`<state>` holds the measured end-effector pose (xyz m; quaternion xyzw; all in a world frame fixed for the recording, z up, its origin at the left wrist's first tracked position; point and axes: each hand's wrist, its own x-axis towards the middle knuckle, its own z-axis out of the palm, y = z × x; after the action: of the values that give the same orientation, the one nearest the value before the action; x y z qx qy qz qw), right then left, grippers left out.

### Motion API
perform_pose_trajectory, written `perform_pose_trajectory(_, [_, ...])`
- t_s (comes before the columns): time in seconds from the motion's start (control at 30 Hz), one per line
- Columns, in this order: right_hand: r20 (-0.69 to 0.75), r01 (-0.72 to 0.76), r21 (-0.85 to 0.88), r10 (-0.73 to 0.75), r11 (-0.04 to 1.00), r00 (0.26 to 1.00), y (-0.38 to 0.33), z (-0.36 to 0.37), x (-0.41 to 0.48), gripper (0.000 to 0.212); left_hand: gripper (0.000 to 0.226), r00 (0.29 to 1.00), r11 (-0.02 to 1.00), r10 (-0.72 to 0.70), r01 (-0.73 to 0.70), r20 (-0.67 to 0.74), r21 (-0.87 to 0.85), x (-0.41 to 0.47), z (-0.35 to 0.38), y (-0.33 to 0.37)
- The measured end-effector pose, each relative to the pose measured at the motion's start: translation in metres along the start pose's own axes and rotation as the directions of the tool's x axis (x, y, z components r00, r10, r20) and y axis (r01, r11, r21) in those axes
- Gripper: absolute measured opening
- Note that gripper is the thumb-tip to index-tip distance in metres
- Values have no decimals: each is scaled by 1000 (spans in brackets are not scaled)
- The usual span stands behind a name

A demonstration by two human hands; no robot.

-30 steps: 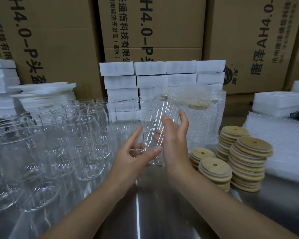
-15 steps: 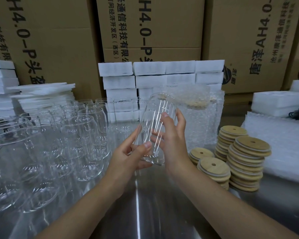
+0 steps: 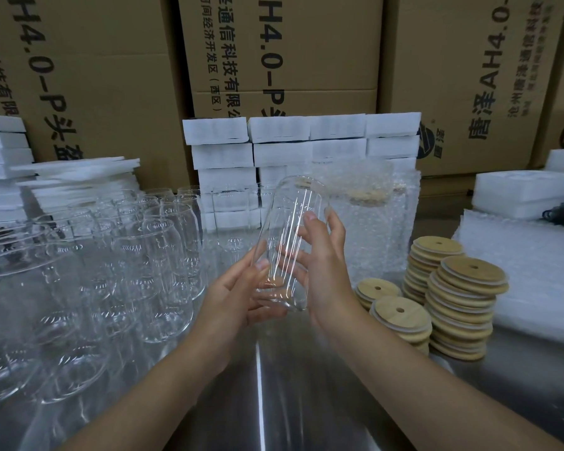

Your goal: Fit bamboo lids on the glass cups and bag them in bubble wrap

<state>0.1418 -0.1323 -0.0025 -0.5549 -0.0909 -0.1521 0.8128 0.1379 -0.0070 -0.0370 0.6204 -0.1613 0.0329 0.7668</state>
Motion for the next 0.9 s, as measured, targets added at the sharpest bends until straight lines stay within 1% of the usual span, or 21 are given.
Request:
perform_pose_trajectory(0.07, [8, 1, -11, -1, 1000, 1000, 0, 0, -1, 52, 62, 1000, 1000, -7, 7, 0, -17, 0, 1, 0])
perform_pose_trajectory(0.17, [33, 28, -59, -26, 998, 999, -1, 2, -2, 57, 56, 999, 996, -34, 35, 20, -80, 2, 2, -2])
perform_pose_trajectory(0.23, [56, 71, -206, -60, 976, 997, -1, 3, -3, 65, 63, 996, 988, -72, 79, 57, -130, 2, 4, -7])
perform_pose_trajectory(0.3, [129, 140, -422, -93, 896, 987, -3, 5, -7, 66, 79, 988, 983, -116, 129, 106, -127, 0, 7, -11])
perform_pose_trajectory(0.33, [168, 173, -501, -101, 848, 981, -5, 5, -9, 61, 86, 983, 981, -142, 156, 115, -117, -2, 7, -12])
perform_pose_trajectory(0.4, [192, 208, -604, -112, 770, 975, -13, 3, -9, 45, 91, 980, 978, -167, 178, 105, -112, -2, 8, -14])
perform_pose_trajectory(0.43, [176, 213, -667, -126, 714, 976, -17, 0, -7, 39, 90, 982, 978, -167, 176, 87, -113, -1, 7, -14])
perform_pose_trajectory(0.47, [157, 218, -754, -153, 619, 976, -21, -2, -4, 37, 88, 984, 979, -164, 171, 63, -109, 0, 7, -14])
perform_pose_trajectory(0.5, [140, 213, -850, -182, 482, 973, -25, -6, -2, 40, 86, 987, 982, -160, 163, 35, -98, 1, 7, -14])
perform_pose_trajectory(0.53, [125, 186, -928, -201, 322, 972, -29, -10, 2, 42, 85, 988, 984, -156, 156, 6, -84, 1, 7, -14])
perform_pose_trajectory(0.57, [105, 138, -976, -194, 169, 975, -32, -16, 6, 42, 85, 988, 985, -155, 154, -18, -73, 2, 7, -14])
perform_pose_trajectory(0.6, [72, 79, -996, -152, 36, 986, -34, -23, 9, 43, 85, 987, 986, -155, 153, -37, -60, 2, 7, -14])
perform_pose_trajectory(0.63, [26, 20, -997, -78, -74, 997, -35, -30, 13, 45, 86, 986, 987, -156, 154, -52, -45, 2, 6, -13])
perform_pose_trajectory(0.67, [-30, -29, -986, 7, -161, 1000, -35, -37, 15, 48, 85, 986, 988, -155, 154, -66, -25, 1, 6, -12])
perform_pose_trajectory(0.7, [-86, -66, -972, 79, -225, 993, -36, -43, 17, 49, 84, 986, 989, -150, 150, -79, -1, 1, 6, -12])
perform_pose_trajectory(0.73, [-133, -97, -959, 124, -265, 983, -37, -48, 19, 48, 82, 986, 989, -141, 143, -89, 23, 0, 6, -11])
perform_pose_trajectory(0.8, [-188, -134, -947, 169, -291, 967, -37, -54, 22, 45, 87, 987, 990, -126, 131, -94, 43, -2, 7, -8])
perform_pose_trajectory(0.9, [-219, -142, -939, 230, -312, 948, -37, -56, 23, 44, 97, 986, 992, -123, 126, -110, 22, -5, 9, -4])
